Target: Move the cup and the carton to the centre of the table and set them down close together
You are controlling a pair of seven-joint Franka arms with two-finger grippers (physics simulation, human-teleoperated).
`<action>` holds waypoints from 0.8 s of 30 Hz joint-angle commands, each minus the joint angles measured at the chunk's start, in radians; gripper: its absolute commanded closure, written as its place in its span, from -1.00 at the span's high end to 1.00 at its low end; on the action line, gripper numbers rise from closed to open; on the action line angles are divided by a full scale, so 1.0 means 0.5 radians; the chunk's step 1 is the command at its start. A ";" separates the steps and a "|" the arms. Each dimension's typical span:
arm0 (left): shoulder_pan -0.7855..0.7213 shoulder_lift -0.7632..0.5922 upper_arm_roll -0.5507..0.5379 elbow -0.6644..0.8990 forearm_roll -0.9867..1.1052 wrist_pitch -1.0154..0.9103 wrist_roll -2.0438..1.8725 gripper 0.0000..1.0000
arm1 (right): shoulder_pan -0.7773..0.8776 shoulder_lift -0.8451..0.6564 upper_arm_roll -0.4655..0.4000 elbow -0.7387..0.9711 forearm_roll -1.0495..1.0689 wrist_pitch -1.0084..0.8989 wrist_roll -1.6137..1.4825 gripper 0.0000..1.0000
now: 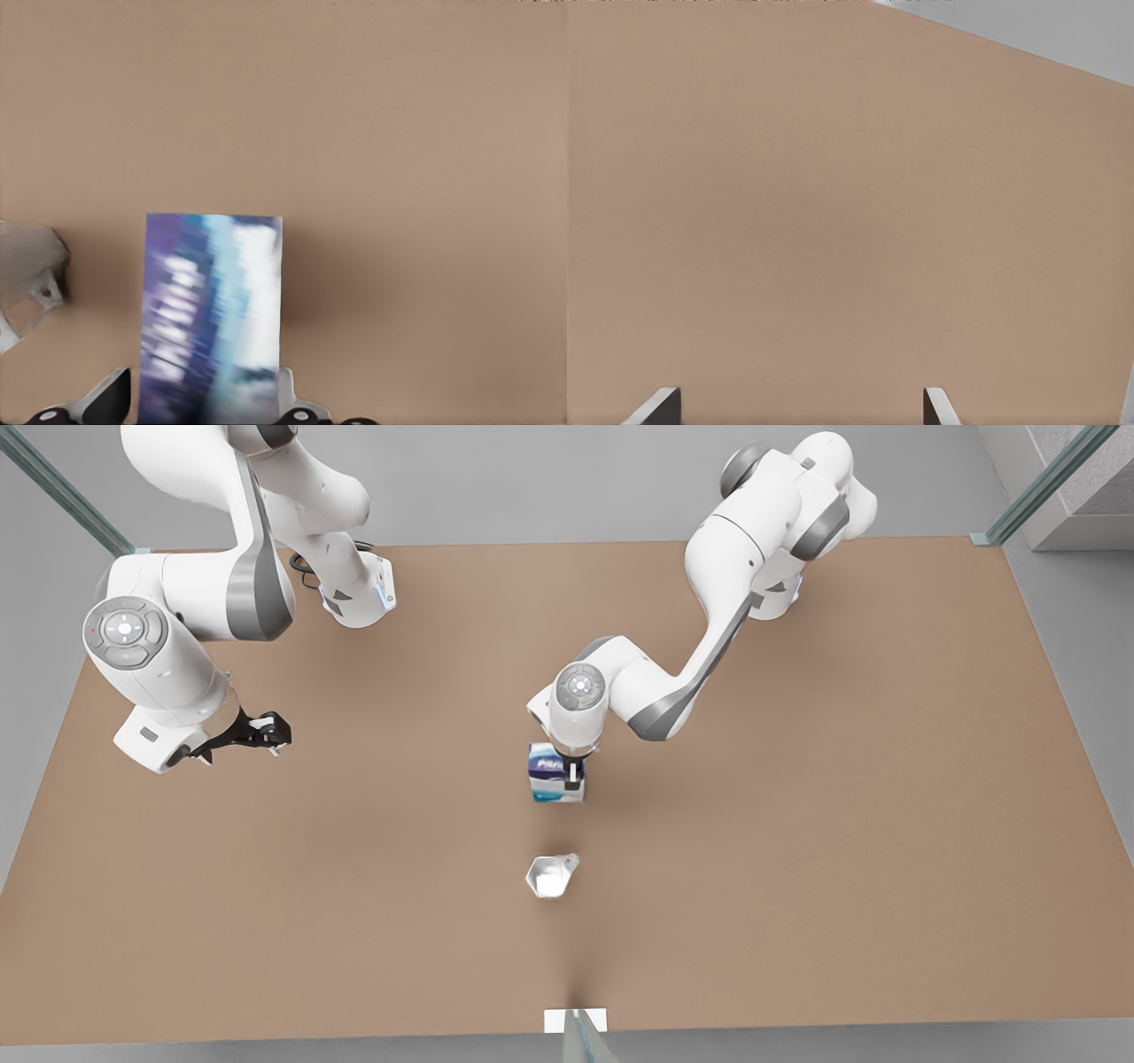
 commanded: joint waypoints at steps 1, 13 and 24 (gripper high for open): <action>0.003 0.000 -0.003 0.000 -0.008 -0.003 0.000 1.00 | 0.000 0.000 0.000 0.000 0.000 0.000 0.000 1.00; 0.583 -0.482 0.003 0.022 -0.312 -0.659 -0.656 1.00 | -0.003 0.003 0.000 0.003 0.000 0.000 0.000 1.00; 1.061 -0.862 0.589 -0.006 -0.220 -1.055 -1.675 1.00 | 0.000 0.000 0.000 0.000 0.000 0.000 0.000 1.00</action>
